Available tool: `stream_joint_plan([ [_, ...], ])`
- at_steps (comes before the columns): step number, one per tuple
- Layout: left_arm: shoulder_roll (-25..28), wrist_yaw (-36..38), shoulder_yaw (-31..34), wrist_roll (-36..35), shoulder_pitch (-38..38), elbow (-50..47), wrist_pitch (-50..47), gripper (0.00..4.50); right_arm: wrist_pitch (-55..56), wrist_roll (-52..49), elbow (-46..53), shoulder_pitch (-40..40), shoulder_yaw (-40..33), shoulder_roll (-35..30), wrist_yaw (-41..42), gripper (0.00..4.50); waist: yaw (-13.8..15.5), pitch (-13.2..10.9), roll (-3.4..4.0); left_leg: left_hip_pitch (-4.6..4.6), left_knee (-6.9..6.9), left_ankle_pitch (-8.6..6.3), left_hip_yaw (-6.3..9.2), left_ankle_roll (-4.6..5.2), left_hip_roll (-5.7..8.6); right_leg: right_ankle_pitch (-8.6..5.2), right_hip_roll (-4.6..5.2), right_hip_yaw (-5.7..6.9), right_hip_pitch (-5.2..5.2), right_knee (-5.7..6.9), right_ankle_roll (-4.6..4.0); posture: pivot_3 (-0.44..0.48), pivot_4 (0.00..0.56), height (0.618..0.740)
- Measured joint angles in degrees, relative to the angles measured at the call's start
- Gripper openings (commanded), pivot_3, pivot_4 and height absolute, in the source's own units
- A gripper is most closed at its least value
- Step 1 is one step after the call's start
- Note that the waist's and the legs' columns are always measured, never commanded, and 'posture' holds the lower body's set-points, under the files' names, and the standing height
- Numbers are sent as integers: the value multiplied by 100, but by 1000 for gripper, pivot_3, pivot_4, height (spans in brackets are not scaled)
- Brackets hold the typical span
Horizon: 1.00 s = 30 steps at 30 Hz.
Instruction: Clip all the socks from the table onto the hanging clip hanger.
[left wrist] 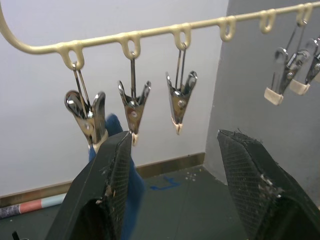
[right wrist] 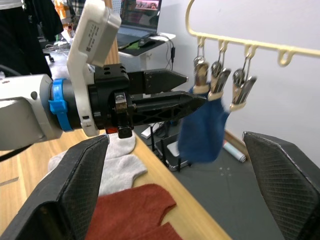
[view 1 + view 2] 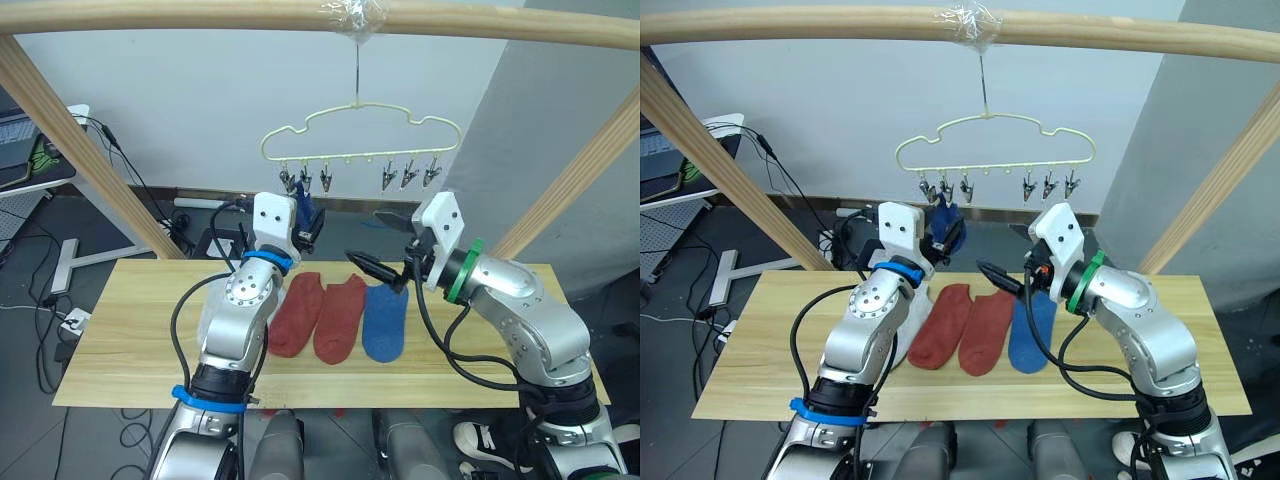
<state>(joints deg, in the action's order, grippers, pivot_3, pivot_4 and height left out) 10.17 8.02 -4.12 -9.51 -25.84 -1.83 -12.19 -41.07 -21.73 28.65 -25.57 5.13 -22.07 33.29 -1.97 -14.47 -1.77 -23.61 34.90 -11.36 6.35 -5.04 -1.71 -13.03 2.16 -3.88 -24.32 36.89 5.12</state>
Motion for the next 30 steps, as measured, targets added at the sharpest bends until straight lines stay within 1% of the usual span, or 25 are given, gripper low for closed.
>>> stream_joint_plan([
  [1,-21,-4,21,52,-38,75,37,2267,-7,0,14,-1,0,-15,-7,4500,0,0,0,0,0,0,0,0,0,0,0,1,0,0,0,-53,202,740],
  [3,-46,-2,52,91,-103,208,101,1701,-27,-10,19,-9,-1,-31,-17,4500,-2,0,0,0,2,0,0,0,0,1,0,0,1,0,1,-57,205,740],
  [10,-177,-10,144,225,-237,537,276,1701,-78,-59,20,-87,-32,-72,-82,4500,-9,0,0,0,2,0,0,0,0,1,0,0,1,2,1,-62,210,740],
  [16,-314,-162,247,381,-434,862,494,1701,-78,-162,19,-110,-53,-137,-77,4500,-9,0,0,0,3,0,1,0,0,1,0,1,1,3,1,-62,210,740],
  [20,-376,-264,301,475,-541,1199,669,1701,-73,-210,18,-207,-54,-170,-73,4500,-28,0,0,1,3,0,1,0,0,1,-1,1,1,4,1,-69,218,740],
  [25,-471,-349,360,574,-876,1821,1038,1701,-65,-268,18,-222,-78,-243,-57,4500,-33,0,0,-1,4,0,1,0,2,1,0,1,2,2,2,-87,225,740],
  [30,-488,-335,389,576,-953,2097,1262,1701,-78,-329,18,-224,-134,-259,-83,4500,-104,0,0,0,3,0,2,1,2,1,0,1,2,4,2,-95,230,740],
])
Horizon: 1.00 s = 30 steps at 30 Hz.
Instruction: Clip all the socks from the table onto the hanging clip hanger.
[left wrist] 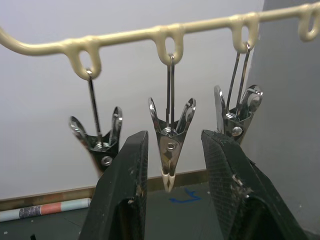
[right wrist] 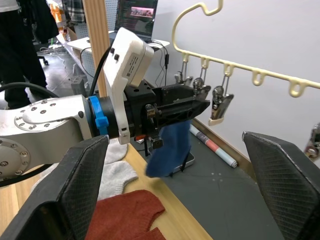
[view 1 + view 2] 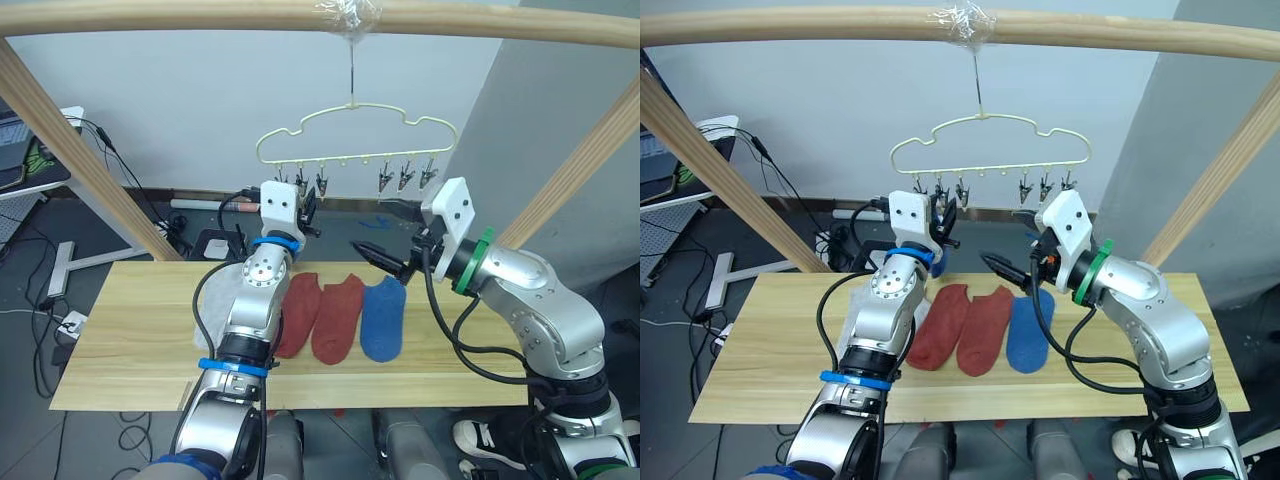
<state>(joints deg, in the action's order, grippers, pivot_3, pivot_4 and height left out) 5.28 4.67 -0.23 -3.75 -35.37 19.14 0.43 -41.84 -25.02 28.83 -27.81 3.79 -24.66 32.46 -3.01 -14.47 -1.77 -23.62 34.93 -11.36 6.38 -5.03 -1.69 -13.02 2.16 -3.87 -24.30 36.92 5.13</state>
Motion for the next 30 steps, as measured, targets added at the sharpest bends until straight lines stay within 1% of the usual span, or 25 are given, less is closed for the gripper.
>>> stream_joint_plan([
  [4,-11,-3,10,7,-111,183,119,1701,-20,-63,9,0,-21,-11,-30,4500,-22,0,0,1,1,0,0,0,0,0,0,0,0,2,1,-99,231,740],
  [11,-1,-67,12,183,-362,221,277,1701,-79,-104,27,0,-28,-36,-83,4500,-31,0,0,0,1,0,0,0,0,0,0,0,0,1,1,-100,233,740],
  [30,129,-143,44,591,-350,315,350,1701,-132,-161,34,-39,-31,-37,-159,4500,-32,0,0,1,0,0,0,0,0,0,0,0,0,2,1,-91,227,740],
])
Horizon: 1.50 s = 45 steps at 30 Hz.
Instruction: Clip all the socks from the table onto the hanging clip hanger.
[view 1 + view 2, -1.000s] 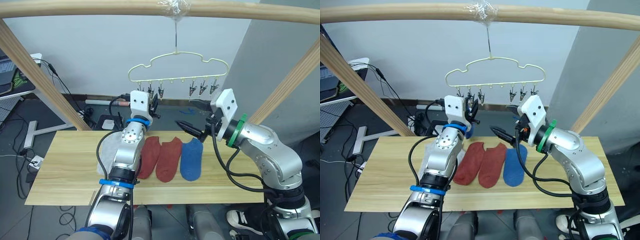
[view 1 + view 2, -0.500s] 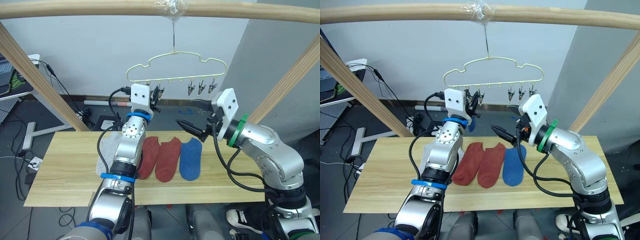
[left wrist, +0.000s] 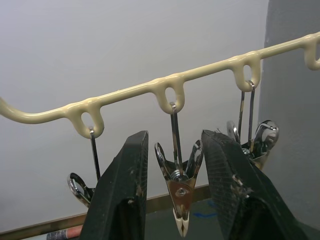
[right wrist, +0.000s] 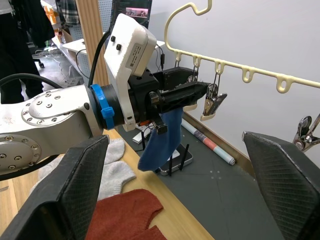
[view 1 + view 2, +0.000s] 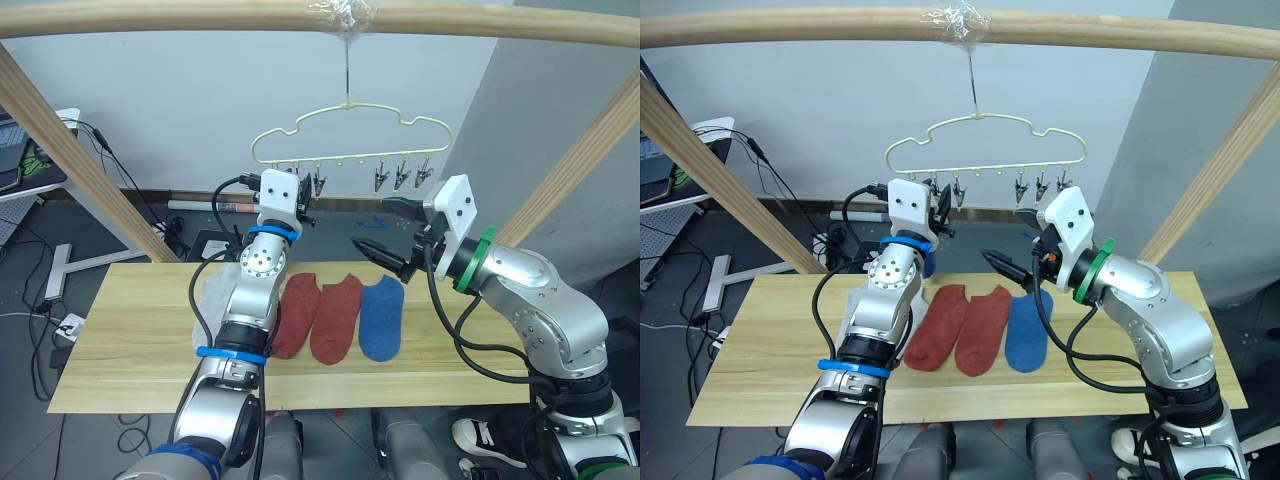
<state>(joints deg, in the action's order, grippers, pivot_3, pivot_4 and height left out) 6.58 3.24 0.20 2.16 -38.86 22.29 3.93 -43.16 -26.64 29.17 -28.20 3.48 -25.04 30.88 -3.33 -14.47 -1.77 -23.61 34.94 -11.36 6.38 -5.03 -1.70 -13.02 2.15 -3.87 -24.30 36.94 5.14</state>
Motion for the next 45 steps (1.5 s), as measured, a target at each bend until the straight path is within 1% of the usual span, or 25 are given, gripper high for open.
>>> stream_joint_plan([
  [10,-12,8,10,-2,0,0,-1,1701,-21,-11,2,-31,-1,3,-57,4500,-1,0,0,0,0,0,0,0,0,0,0,0,0,0,0,-95,223,740],
  [13,-14,10,20,-18,2,-2,-1,1165,-64,-58,57,-31,-4,2,-89,4500,-1,0,0,0,0,0,0,0,0,0,0,0,0,0,0,-97,224,740],
  [15,-14,14,30,-39,1,-2,-1,603,-95,-100,104,-32,-14,-1,-98,4500,-1,0,0,0,0,0,0,0,0,0,0,0,0,0,0,-95,224,740],
  [17,-12,17,41,-74,1,-2,-1,249,-101,-116,105,-31,-13,-1,-105,4500,-1,0,0,0,0,0,0,0,0,0,0,0,0,0,0,-95,224,740],
  [19,-7,29,44,-97,0,-10,3,6,-99,-114,105,-27,-8,1,-118,4500,-2,0,0,1,0,0,0,0,0,0,0,-1,0,1,0,-95,224,740],
  [24,8,69,56,-103,-1,-11,16,6,-89,-98,104,60,7,9,-150,4500,-2,0,0,1,0,0,0,0,0,0,0,-1,0,1,0,-93,224,740],
  [25,10,70,60,-104,0,-11,16,6,-85,-90,104,67,9,9,-151,4500,-2,0,0,1,0,0,0,0,0,0,0,-1,0,2,0,-98,217,740],
  [29,22,103,69,-113,0,-12,13,6,-1,85,62,117,73,9,-212,4500,-4,0,0,1,0,0,0,0,0,0,0,-1,0,1,0,-104,220,740],
  [32,32,151,77,-164,4,-47,-69,6,117,298,-83,319,230,-2,-251,4500,-9,1,0,1,0,0,-1,0,0,0,0,-1,1,0,0,-103,217,740],
  [34,38,288,84,-289,51,-210,-298,6,465,627,-406,736,421,-20,-283,4500,-3,3,-3,12,-2,-1,0,0,0,-1,1,1,15,-3,0,-99,221,740],
  [37,137,540,105,-462,167,-494,-631,6,890,1153,-1397,1280,747,60,-399,4500,-24,3,-2,15,0,0,-9,0,0,0,1,-8,12,1,0,-91,221,740],
  [40,223,735,132,-566,258,-672,-884,6,1225,1471,-2076,1286,765,167,-529,4500,-109,2,-2,29,1,2,-14,2,-1,2,-2,-13,16,10,4,-86,224,740],
  [43,225,763,146,-626,323,-782,-1002,6,1399,1644,-2433,1164,759,291,-572,4500,-168,2,-2,42,0,3,-14,4,-3,2,-5,-16,23,14,4,-77,230,740],
  [44,222,755,149,-634,342,-821,-1030,6,1446,1664,-2537,1126,764,310,-548,4500,-171,2,-2,43,0,3,-14,4,-3,3,-5,-16,24,15,4,-54,226,740],
  [45,224,746,165,-640,354,-865,-1078,6,1479,1691,-2639,1094,764,334,-521,4500,-171,2,-2,43,0,3,-14,4,-3,3,-6,-17,25,14,5,-54,226,740],
])
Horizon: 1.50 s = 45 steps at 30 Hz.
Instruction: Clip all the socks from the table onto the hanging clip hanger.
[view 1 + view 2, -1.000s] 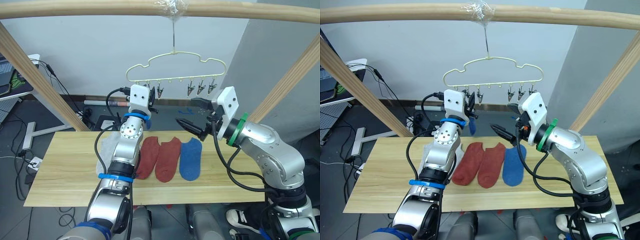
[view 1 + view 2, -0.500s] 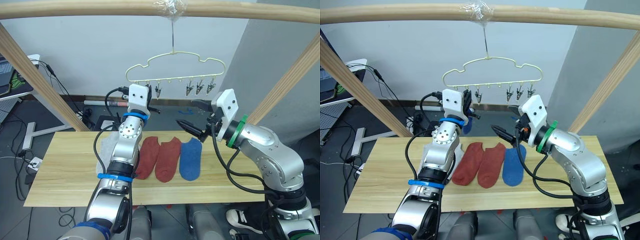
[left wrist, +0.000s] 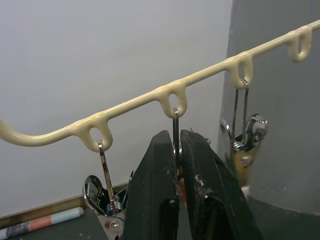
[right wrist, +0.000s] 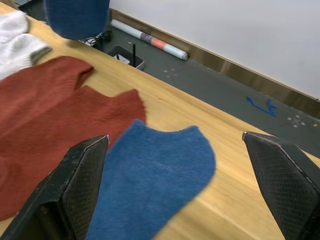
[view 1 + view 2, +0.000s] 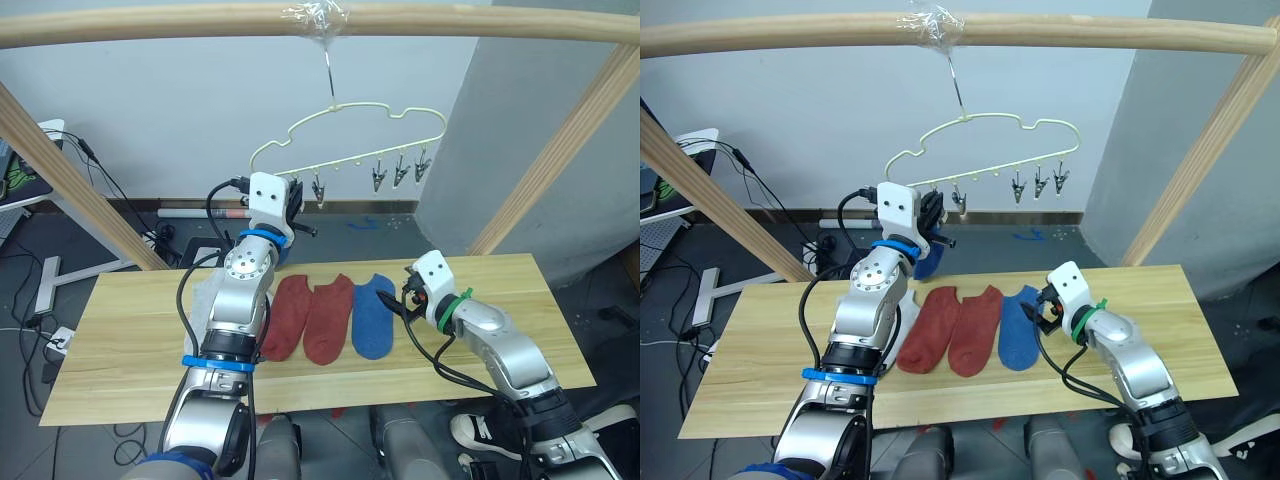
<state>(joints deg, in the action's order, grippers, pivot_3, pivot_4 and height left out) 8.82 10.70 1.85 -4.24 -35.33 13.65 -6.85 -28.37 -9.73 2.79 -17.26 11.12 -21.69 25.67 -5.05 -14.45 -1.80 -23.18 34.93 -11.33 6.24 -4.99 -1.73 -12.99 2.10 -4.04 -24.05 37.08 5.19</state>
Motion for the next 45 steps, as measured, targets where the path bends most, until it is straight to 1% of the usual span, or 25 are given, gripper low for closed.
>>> stream_joint_plan([
  [6,16,-3,64,-15,116,-302,-188,6,46,74,-708,-193,127,404,208,4500,13,0,0,-2,-5,-1,0,0,0,0,0,-1,0,-4,-1,-54,226,740],
  [7,16,-2,65,-15,125,-329,-208,6,63,98,-785,-195,163,429,246,4500,19,0,0,-3,-5,-1,0,0,0,0,1,-1,0,-5,-1,-28,220,740],
  [11,22,-4,82,-14,153,-412,-295,6,269,316,-1370,-269,220,481,288,4500,29,0,0,-1,-3,-1,0,0,1,1,1,0,1,-4,0,-18,223,740],
  [14,15,3,62,-4,223,-496,-321,6,543,467,-2211,-400,199,724,151,4500,23,0,0,5,-5,0,0,0,0,0,0,-1,2,2,-1,-18,223,740],
  [15,19,6,57,2,254,-531,-329,6,702,525,-2406,-412,197,799,129,4500,24,0,0,6,-5,0,-1,0,0,0,0,-1,2,1,-1,-6,215,740],
  [19,19,4,34,5,302,-623,-409,6,1192,781,-2839,-542,252,962,84,4500,22,1,0,24,-4,0,-2,0,0,1,0,-2,26,-3,0,-6,215,740],
  [20,24,4,35,6,310,-630,-419,0,1286,853,-2922,-553,259,993,61,4124,23,1,0,27,-4,-1,-1,0,0,0,0,-1,30,-4,0,6,208,740],
  [22,34,4,35,6,311,-641,-437,0,1374,960,-3010,-571,292,997,52,3586,24,3,-1,29,-3,0,-1,0,0,1,0,-1,33,-5,1,6,208,740],
  [26,50,5,35,6,314,-677,-503,0,1524,1130,-2999,-499,373,873,168,2079,32,9,-1,34,-4,-1,1,-1,0,0,0,0,39,-7,1,10,201,740],
  [30,84,8,14,28,382,-757,-523,0,1763,1317,-2877,-321,533,648,323,698,42,17,-1,38,-3,-1,1,-1,1,0,1,0,46,-11,1,10,201,740],
  [31,102,8,8,38,391,-772,-527,0,1810,1328,-2868,-279,553,605,348,315,45,19,-1,40,-3,-1,1,-1,1,0,1,0,50,-11,1,7,192,740],
  [32,108,3,8,43,401,-793,-535,0,1874,1334,-2857,-229,563,559,376,26,51,26,1,44,-3,-1,1,-1,1,0,1,0,53,-11,0,7,192,740],
  [36,103,18,9,18,423,-830,-581,0,2256,1485,-2808,-121,589,228,478,26,76,47,2,46,0,-1,0,-1,1,-3,2,-1,58,-14,-5,3,197,740],
  [40,104,259,118,-346,333,-868,-956,0,2860,1756,-2485,219,605,-450,702,26,125,47,3,41,1,-1,-1,-1,2,-3,2,-1,54,-15,-3,2,193,740],
  [41,124,325,145,-428,308,-873,-1058,0,2978,1778,-2366,279,605,-587,779,26,123,47,3,42,0,-1,-1,-1,2,0,2,-1,53,-17,1,-7,217,740],
  [43,133,537,215,-721,201,-867,-1412,0,3296,1870,-2062,300,633,-804,961,26,80,38,2,38,-1,-1,-1,-1,1,-1,1,-1,48,-16,2,-17,237,740],
  [45,110,767,445,-1287,-25,-850,-2094,0,3826,2065,-1630,212,822,-1127,1205,26,33,17,1,38,0,-1,-2,-1,1,-4,1,-2,45,-13,-1,-16,246,740],
])
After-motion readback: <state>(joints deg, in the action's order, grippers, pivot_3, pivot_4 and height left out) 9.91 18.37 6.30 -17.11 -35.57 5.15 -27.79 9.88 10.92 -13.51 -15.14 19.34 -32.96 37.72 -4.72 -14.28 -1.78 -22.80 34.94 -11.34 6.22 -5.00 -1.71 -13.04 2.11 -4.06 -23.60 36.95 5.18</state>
